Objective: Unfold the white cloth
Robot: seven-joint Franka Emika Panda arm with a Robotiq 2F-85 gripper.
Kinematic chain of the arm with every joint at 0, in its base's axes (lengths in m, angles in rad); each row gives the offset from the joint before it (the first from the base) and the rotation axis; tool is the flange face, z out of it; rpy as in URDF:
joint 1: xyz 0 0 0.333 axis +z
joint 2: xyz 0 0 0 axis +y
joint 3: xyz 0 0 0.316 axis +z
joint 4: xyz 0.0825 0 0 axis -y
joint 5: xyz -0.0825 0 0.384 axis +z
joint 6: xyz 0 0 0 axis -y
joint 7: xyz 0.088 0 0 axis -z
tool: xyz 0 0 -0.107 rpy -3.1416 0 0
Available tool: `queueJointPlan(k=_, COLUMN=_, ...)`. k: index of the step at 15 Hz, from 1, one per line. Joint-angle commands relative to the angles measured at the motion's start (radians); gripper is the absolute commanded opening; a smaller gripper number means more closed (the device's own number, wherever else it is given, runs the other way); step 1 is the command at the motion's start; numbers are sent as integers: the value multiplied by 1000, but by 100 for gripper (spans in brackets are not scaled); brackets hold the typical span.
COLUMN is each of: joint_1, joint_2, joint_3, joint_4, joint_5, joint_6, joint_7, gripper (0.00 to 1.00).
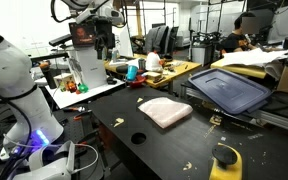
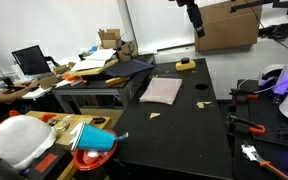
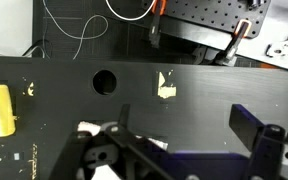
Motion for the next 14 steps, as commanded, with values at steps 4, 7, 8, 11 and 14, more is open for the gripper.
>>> queueJointPlan(k=4, joint_1=19, joint_2=109, joint_3=-2, joint_4=-47, joint_5=-28, joint_6=110, joint_7=3, gripper=100)
queueJointPlan(k=7, joint_1=15, joint_2=174, joint_3=-2, joint_4=-58, joint_5=-73, joint_6=213, joint_7=-1, gripper=100)
queueJointPlan(k=8, joint_1=10, joint_2=202, joint_3=-4, joint_4=-55, joint_5=-95, joint_6=252, joint_7=0, gripper=100)
queueJointPlan(k=11, joint_1=-2, joint_2=290, joint_3=-13, joint_4=-38, joint_5=-148, joint_6=360, joint_7=5, gripper=100)
queueJointPlan(k=14, joint_1=-20, joint_2=396, joint_3=-25, joint_4=-10, joint_5=-182, joint_6=457, joint_7=23, gripper=100)
